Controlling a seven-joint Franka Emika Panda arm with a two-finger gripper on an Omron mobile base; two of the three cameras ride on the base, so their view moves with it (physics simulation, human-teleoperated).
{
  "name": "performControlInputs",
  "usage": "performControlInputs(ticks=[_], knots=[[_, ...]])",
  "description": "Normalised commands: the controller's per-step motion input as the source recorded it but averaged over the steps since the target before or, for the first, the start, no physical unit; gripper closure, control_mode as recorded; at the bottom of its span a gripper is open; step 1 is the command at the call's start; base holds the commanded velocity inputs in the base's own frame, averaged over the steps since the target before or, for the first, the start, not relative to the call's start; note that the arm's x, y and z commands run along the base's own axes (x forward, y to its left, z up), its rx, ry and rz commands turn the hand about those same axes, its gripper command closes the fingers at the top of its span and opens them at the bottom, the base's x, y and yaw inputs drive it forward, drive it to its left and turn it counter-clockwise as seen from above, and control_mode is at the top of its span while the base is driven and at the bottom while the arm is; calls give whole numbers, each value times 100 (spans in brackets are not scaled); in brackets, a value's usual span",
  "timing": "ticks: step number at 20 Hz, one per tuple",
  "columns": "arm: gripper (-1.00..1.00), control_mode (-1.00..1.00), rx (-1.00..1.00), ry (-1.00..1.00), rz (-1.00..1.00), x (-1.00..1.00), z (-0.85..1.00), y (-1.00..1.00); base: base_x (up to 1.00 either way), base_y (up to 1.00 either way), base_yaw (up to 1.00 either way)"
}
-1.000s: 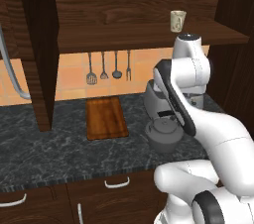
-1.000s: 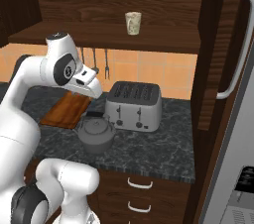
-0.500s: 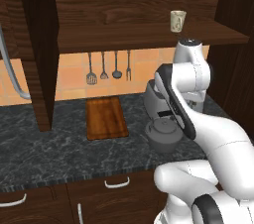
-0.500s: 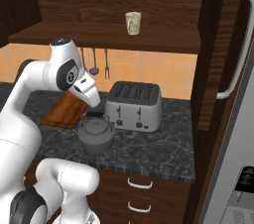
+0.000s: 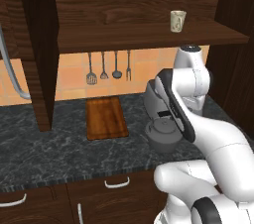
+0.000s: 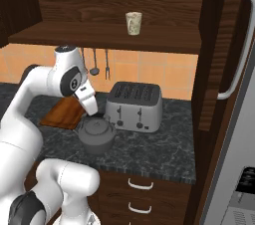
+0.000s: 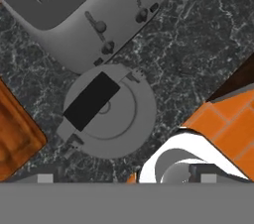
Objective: Pick the kettle from the counter and place it on the tray. Then pick the mug from the cabinet and place it on the tray. Then close the cabinet doors.
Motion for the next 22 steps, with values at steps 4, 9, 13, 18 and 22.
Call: performControlInputs(ticks=[4,9,13,18,22], knots=[[-100,-100,7,0,-6,0,-11,0,0,0,0],[-100,-100,4,0,-4,2,-11,0,0,0,0],[-100,-100,3,0,-2,5,-13,0,0,0,0],[-100,-100,3,0,-2,4,-13,0,0,0,0],[-100,-100,2,0,-3,7,-12,0,0,0,0]])
